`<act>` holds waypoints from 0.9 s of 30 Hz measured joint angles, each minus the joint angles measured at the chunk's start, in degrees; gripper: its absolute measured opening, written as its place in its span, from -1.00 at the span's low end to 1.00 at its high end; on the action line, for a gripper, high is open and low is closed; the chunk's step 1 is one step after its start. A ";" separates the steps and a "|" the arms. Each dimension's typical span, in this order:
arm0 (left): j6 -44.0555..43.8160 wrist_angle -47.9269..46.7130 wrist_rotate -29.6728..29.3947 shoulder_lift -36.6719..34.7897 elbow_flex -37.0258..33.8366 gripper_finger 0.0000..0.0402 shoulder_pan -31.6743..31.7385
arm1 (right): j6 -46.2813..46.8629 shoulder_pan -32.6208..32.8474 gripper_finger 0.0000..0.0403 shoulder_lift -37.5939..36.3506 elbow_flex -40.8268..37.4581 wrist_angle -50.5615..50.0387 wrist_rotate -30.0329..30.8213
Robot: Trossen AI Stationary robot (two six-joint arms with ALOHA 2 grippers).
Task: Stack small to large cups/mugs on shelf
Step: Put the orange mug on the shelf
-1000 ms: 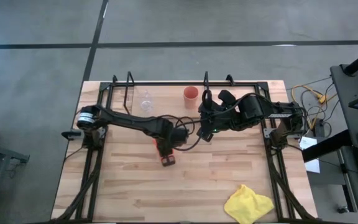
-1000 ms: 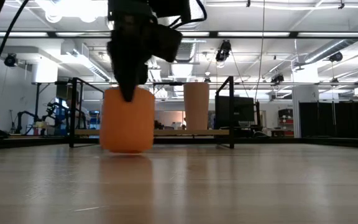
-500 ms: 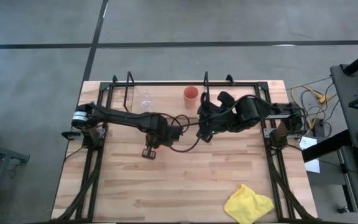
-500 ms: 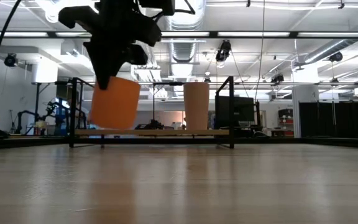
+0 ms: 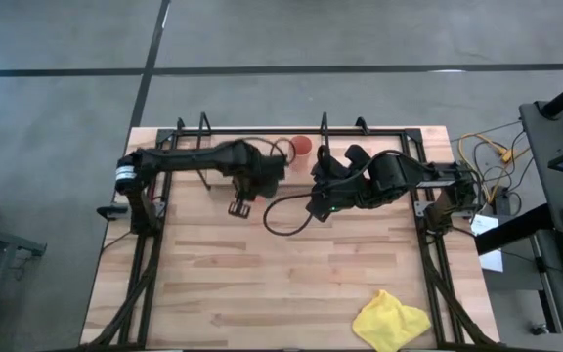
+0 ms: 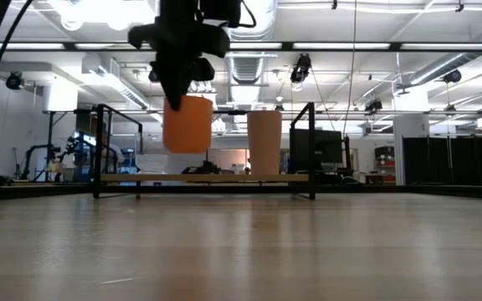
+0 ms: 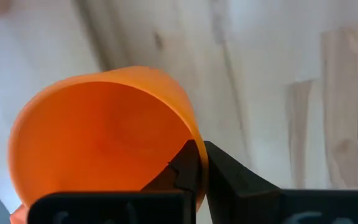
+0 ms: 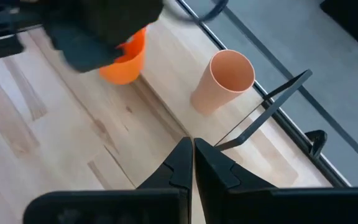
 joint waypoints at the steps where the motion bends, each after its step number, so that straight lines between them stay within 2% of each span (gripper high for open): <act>1: 0.10 0.31 0.08 0.00 0.31 -1.00 1.13 | 0.25 0.00 -0.96 0.00 0.00 0.00 0.00; 7: 5.40 3.84 0.22 -0.05 2.14 -1.00 6.60 | 0.69 0.00 -0.96 0.00 0.00 0.02 0.01; 14: 10.11 5.86 2.43 -0.05 0.80 -1.00 10.55 | 0.66 0.00 -0.96 0.00 0.00 0.04 0.00; 18: 10.30 6.83 2.47 0.15 0.52 -1.00 12.46 | 0.64 0.00 -0.96 0.00 0.00 0.05 0.01; 23: 10.34 9.23 5.98 0.15 -0.08 -1.00 14.76 | 0.63 0.00 -0.96 0.00 0.00 0.08 0.01; 27: 10.35 9.32 6.48 1.17 -0.10 -1.00 16.25 | 0.62 0.00 -0.96 0.00 0.00 0.12 0.01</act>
